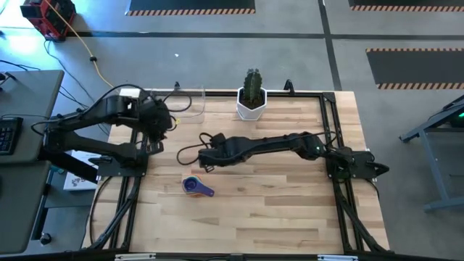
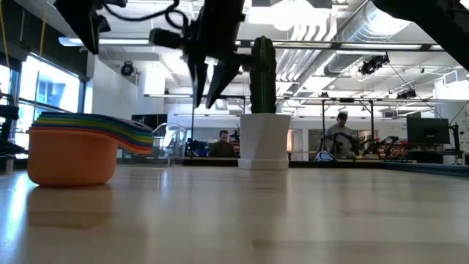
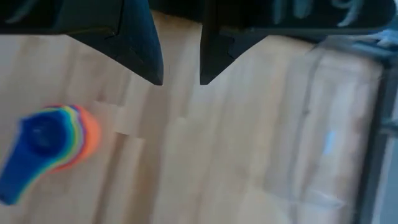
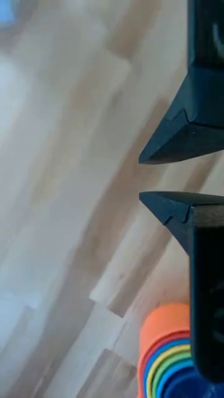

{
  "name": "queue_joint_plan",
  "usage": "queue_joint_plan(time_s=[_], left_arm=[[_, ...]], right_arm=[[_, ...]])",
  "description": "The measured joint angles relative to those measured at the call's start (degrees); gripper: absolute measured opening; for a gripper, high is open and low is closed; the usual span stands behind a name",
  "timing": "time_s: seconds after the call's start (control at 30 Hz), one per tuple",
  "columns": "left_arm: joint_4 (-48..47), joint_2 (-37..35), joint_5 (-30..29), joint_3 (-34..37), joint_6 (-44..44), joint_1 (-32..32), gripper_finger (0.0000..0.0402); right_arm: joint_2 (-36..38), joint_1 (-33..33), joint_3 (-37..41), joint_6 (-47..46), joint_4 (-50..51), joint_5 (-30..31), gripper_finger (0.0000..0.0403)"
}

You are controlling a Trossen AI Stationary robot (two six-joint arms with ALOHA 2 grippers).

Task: Nest measuring cups in basket
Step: Put the stacked measuring cups into the transparent bin

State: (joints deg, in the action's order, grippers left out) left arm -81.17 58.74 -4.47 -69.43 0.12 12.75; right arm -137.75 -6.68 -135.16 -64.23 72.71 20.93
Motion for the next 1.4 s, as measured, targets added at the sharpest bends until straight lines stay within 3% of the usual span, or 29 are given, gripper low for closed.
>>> queue_joint_plan(time_s=[0.17,0.47,0.63,0.87,1.0,1.2,1.4], left_arm=[[0.8,-0.2,2.5,0.0,-4.3,-3.7,0.0097],[2.4,-0.2,7.2,0.0,-10.6,-8.8,0.0098],[2.3,0.7,10.3,0.0,-12.1,-10.1,0.0116],[2.6,3.0,8.3,0.0,-12.0,-11.1,0.0172],[8.4,6.0,7.2,0.0,-12.1,-11.2,0.0200],[17.3,10.7,7.2,0.0,-12.0,-14.3,0.0205],[21.8,14.9,6.1,0.0,-8.4,-17.8,0.0203]], right_arm=[[4.6,0.5,3.7,1.8,1.9,2.9,0.0073],[8.7,0.4,3.8,6.2,10.2,7.0,0.0073],[10.0,0.2,3.8,5.6,13.8,12.4,0.0073],[11.1,0.2,3.8,7.2,17.3,13.0,0.0073],[12.4,0.2,3.9,9.2,17.3,13.5,0.0073],[15.0,0.7,3.9,12.1,17.3,13.9,0.0073],[19.9,0.7,3.9,12.3,17.3,18.1,0.0073]])
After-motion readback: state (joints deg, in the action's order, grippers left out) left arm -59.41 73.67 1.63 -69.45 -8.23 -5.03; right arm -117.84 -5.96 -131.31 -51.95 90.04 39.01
